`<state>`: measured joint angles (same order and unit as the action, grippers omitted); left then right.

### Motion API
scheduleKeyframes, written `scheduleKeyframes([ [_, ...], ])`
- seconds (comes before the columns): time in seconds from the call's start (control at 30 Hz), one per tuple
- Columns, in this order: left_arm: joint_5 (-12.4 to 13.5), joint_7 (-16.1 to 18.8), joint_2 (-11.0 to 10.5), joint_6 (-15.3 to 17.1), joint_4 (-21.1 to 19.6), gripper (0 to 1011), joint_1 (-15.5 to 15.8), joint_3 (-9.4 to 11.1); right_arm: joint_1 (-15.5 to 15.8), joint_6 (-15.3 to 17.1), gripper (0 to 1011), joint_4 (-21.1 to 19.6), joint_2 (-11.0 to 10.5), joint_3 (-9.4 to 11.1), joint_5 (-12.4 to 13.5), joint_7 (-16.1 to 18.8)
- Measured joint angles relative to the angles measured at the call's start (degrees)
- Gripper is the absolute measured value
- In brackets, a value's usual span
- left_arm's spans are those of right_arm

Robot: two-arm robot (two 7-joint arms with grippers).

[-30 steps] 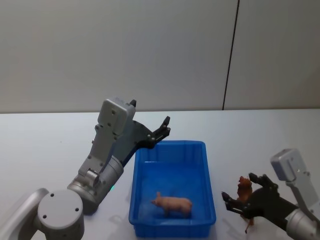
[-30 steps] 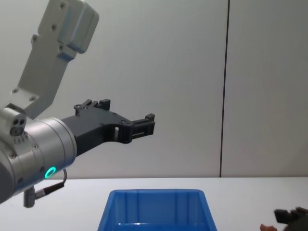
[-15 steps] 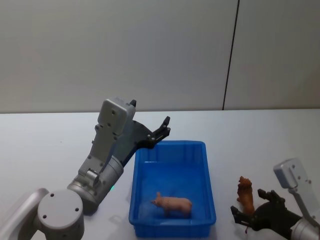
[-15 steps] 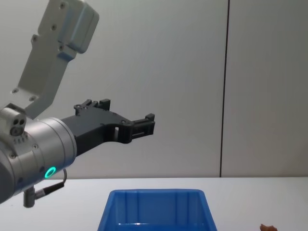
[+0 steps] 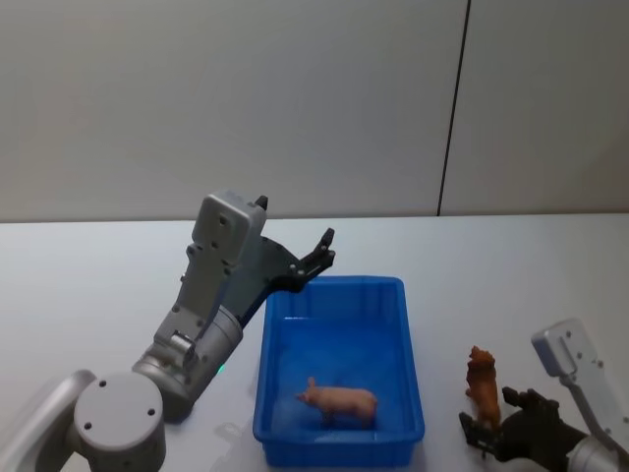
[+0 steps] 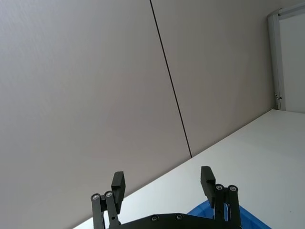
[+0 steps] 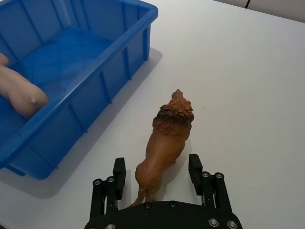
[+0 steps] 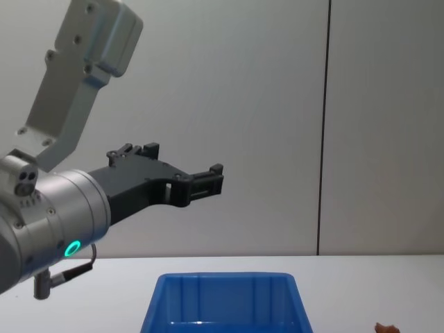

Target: Pick up the two dolls from the table and place them into the box.

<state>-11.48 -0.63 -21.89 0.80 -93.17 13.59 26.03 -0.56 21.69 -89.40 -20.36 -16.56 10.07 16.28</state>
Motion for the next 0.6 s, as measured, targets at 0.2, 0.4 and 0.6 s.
scheduleKeyframes([
  [0.2, 0.0, 0.0, 0.0, 0.0, 0.0, 1004, 0.0, 0.0, -0.43, -0.11, 675, 0.55, 0.38, 0.02, 0.19, -0.57],
  [0.4, 0.0, 0.0, 0.0, 0.0, 0.0, 1004, 0.0, 0.0, -0.77, -0.35, 474, 0.91, 0.67, 0.08, 0.41, -1.07],
  [0.6, 0.0, 0.0, 0.0, 0.0, 0.0, 1004, 0.0, 0.0, -1.17, -0.79, 301, 1.07, 0.94, 0.11, 0.4, -1.51],
])
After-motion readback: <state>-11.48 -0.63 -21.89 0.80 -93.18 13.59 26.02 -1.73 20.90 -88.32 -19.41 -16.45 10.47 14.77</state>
